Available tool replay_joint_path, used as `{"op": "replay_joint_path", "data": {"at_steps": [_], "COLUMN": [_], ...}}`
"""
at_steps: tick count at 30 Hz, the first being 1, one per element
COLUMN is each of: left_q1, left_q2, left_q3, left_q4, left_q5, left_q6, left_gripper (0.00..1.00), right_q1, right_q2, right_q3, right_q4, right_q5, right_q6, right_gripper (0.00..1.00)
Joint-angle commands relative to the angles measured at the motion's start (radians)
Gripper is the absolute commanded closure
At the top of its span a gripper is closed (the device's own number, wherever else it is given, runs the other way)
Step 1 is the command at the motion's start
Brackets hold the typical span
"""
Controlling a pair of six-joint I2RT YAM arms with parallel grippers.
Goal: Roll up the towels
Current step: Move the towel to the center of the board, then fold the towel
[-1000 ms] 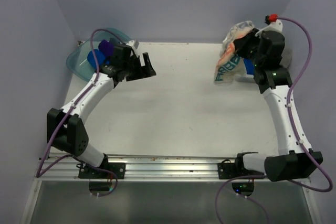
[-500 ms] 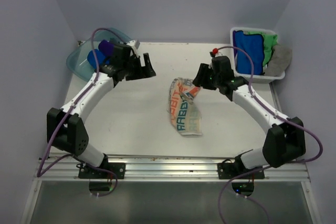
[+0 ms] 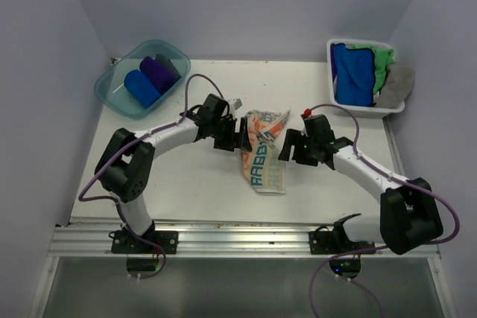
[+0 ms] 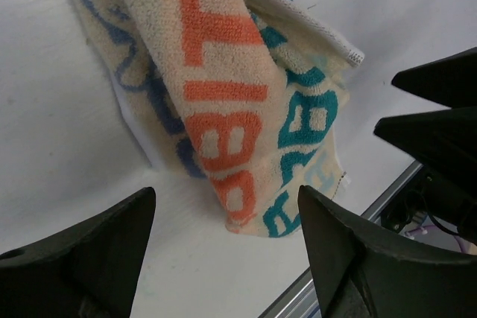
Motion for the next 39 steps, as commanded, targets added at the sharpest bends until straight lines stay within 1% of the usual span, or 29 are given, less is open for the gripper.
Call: {"op": "replay_joint_path", "data": {"at_steps": [1, 2, 4, 5, 6, 7, 8, 10, 11, 12, 14, 16, 17, 19, 20, 21, 22, 25, 26, 27, 29, 30, 33, 36, 37, 39], "left_q1": [-0.003, -0.006, -0.012, -0.014, -0.015, -0.014, -0.014, -0.014, -0.014, -0.014, -0.011, -0.009, -0.008, 0.003, 0.009, 0.026, 0.038, 0.102, 0.119, 0.156, 0.181, 0.187, 0.185, 0.182, 0.178, 0.155], "left_q2": [0.061, 0.076, 0.114, 0.122, 0.13, 0.133, 0.133, 0.125, 0.121, 0.11, 0.099, 0.085, 0.079, 0.055, 0.043, 0.012, -0.006, -0.086, -0.108, -0.153, -0.194, -0.224, -0.264, -0.281, -0.281, -0.283], "left_q3": [0.016, 0.01, 0.013, 0.015, 0.018, 0.021, 0.032, 0.059, 0.064, 0.071, 0.081, 0.099, 0.108, 0.122, 0.121, 0.118, 0.118, 0.139, 0.15, 0.182, 0.228, 0.284, 0.354, 0.357, 0.354, 0.336], "left_q4": [0.145, 0.156, 0.159, 0.159, 0.159, 0.149, 0.135, 0.103, 0.098, 0.095, 0.087, 0.058, 0.043, 0.009, 0.006, 0.001, -0.017, -0.073, -0.087, -0.107, -0.156, -0.176, -0.197, -0.154, -0.135, -0.121], "left_q5": [0.14, 0.148, 0.159, 0.16, 0.154, 0.15, 0.137, 0.094, 0.088, 0.081, 0.077, 0.065, 0.056, 0.044, 0.042, 0.041, 0.036, 0.015, 0.005, -0.008, -0.044, -0.08, -0.068, -0.012, -0.002, -0.001], "left_q6": [-0.048, -0.056, -0.064, -0.065, -0.069, -0.067, -0.064, -0.055, -0.055, -0.055, -0.053, -0.046, -0.041, -0.03, -0.03, -0.027, -0.02, 0.005, 0.011, 0.019, 0.049, 0.057, 0.059, 0.027, 0.011, 0.001], "left_gripper": [0.2, 0.26, 0.33, 0.43, 0.49, 0.59, 0.73, 0.87, 0.99, 1.0, 1.0, 1.0, 1.0, 1.0, 1.0, 1.0, 1.0, 1.0, 1.0, 1.0, 1.0, 1.0, 1.0, 1.0, 1.0, 1.0], "right_q1": [0.016, 0.024, 0.036, 0.048, 0.053, 0.059, 0.065, 0.078, 0.088, 0.093, 0.099, 0.107, 0.119, 0.134, 0.15, 0.156, 0.16, 0.173, 0.183, 0.19, 0.214, 0.223, 0.249, 0.246, 0.239, 0.193], "right_q2": [0.01, 0.018, 0.052, 0.064, 0.078, 0.107, 0.116, 0.139, 0.174, 0.194, 0.257, 0.296, 0.308, 0.327, 0.328, 0.328, 0.327, 0.307, 0.297, 0.287, 0.248, 0.233, 0.173, 0.087, 0.063, 0.011], "right_q3": [-0.045, -0.055, -0.072, -0.072, -0.074, -0.077, -0.079, -0.088, -0.088, -0.088, -0.094, -0.094, -0.088, -0.053, -0.037, 0.001, 0.022, 0.121, 0.148, 0.202, 0.257, 0.304, 0.377, 0.392, 0.391, 0.365], "right_q4": [0.067, 0.099, 0.131, 0.154, 0.171, 0.183, 0.212, 0.243, 0.268, 0.277, 0.35, 0.401, 0.424, 0.427, 0.417, 0.406, 0.386, 0.369, 0.325, 0.309, 0.273, 0.262, 0.22, 0.165, 0.15, 0.11], "right_q5": [-0.088, -0.114, -0.14, -0.163, -0.18, -0.193, -0.201, -0.211, -0.209, -0.197, -0.209, -0.227, -0.227, -0.209, -0.197, -0.189, -0.186, -0.187, -0.187, -0.184, -0.184, -0.187, -0.181, -0.11, -0.055, -0.039], "right_q6": [0.031, 0.034, 0.037, 0.037, 0.037, 0.044, 0.049, 0.06, 0.061, 0.066, 0.099, 0.136, 0.141, 0.146, 0.144, 0.143, 0.141, 0.133, 0.127, 0.123, 0.104, 0.098, 0.075, 0.051, 0.037, 0.025], "right_gripper": [0.24, 0.24, 0.24, 0.24, 0.24, 0.24, 0.24, 0.24, 0.24, 0.25, 0.28, 0.37, 0.5, 0.62, 0.79, 0.87, 1.0, 1.0, 1.0, 1.0, 1.0, 1.0, 1.0, 1.0, 1.0, 1.0]}}
